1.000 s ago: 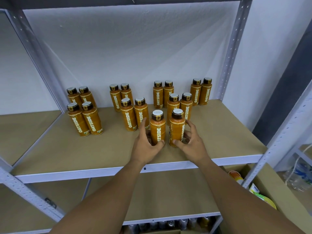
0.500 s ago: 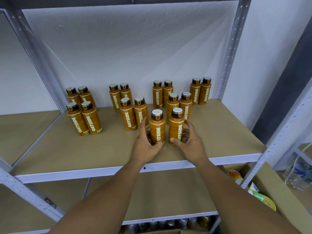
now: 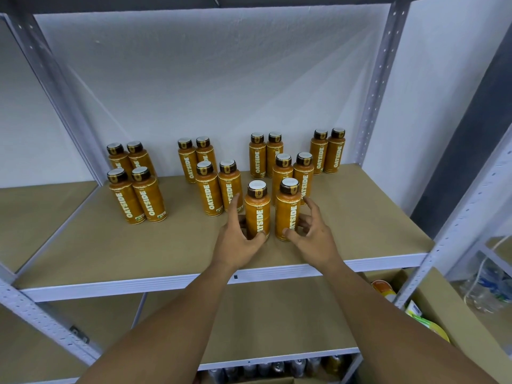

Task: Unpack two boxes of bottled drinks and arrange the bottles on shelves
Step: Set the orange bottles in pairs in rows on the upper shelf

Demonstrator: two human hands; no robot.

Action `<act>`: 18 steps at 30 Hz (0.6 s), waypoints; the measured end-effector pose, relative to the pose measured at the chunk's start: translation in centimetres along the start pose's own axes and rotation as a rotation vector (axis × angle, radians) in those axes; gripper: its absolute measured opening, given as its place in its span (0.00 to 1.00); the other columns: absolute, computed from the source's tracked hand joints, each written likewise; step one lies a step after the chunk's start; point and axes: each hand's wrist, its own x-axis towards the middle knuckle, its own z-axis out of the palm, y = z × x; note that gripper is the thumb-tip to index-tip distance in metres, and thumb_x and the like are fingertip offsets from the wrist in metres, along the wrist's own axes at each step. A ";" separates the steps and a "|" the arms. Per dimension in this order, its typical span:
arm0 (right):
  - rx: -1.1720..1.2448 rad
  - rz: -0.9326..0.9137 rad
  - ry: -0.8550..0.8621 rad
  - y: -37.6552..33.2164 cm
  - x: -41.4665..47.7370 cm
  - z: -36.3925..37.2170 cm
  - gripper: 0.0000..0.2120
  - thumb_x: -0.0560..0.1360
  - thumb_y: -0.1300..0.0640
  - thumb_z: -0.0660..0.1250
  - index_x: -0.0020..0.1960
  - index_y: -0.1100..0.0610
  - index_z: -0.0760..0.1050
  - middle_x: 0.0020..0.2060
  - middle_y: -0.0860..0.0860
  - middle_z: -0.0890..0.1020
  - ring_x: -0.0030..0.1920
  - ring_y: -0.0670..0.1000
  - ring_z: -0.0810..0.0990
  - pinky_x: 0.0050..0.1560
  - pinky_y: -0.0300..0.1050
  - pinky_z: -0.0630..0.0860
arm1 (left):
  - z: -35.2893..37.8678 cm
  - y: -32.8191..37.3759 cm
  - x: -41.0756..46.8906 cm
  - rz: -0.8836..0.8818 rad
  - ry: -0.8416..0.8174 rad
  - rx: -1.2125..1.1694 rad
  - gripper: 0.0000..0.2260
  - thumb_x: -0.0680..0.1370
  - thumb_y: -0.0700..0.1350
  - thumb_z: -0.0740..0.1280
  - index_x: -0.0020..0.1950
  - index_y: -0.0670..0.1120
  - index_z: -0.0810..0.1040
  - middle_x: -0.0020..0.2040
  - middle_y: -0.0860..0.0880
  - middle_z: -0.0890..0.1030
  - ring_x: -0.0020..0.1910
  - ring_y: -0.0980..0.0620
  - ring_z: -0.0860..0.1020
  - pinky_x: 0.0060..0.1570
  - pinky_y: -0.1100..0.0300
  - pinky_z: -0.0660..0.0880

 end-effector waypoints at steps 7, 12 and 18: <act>-0.015 0.000 0.010 -0.1 0.2 0.1 0.46 0.73 0.49 0.78 0.81 0.42 0.52 0.71 0.50 0.76 0.68 0.52 0.77 0.68 0.52 0.75 | 0.0 -0.1 0.0 0.012 0.006 0.010 0.48 0.75 0.51 0.77 0.81 0.64 0.44 0.75 0.52 0.72 0.69 0.49 0.75 0.66 0.49 0.76; -0.017 0.003 0.019 0.0 0.3 0.1 0.48 0.71 0.47 0.79 0.81 0.43 0.52 0.70 0.51 0.77 0.66 0.51 0.78 0.66 0.51 0.76 | 0.1 -0.3 0.1 0.011 0.011 0.007 0.48 0.75 0.51 0.77 0.81 0.63 0.45 0.75 0.51 0.72 0.70 0.48 0.75 0.66 0.50 0.76; -0.023 -0.001 0.014 -0.1 0.4 0.2 0.48 0.71 0.46 0.79 0.81 0.44 0.53 0.71 0.51 0.76 0.66 0.52 0.78 0.65 0.50 0.77 | 0.1 -0.3 0.2 0.009 0.014 0.010 0.48 0.75 0.51 0.77 0.81 0.64 0.45 0.77 0.51 0.71 0.71 0.48 0.74 0.67 0.49 0.75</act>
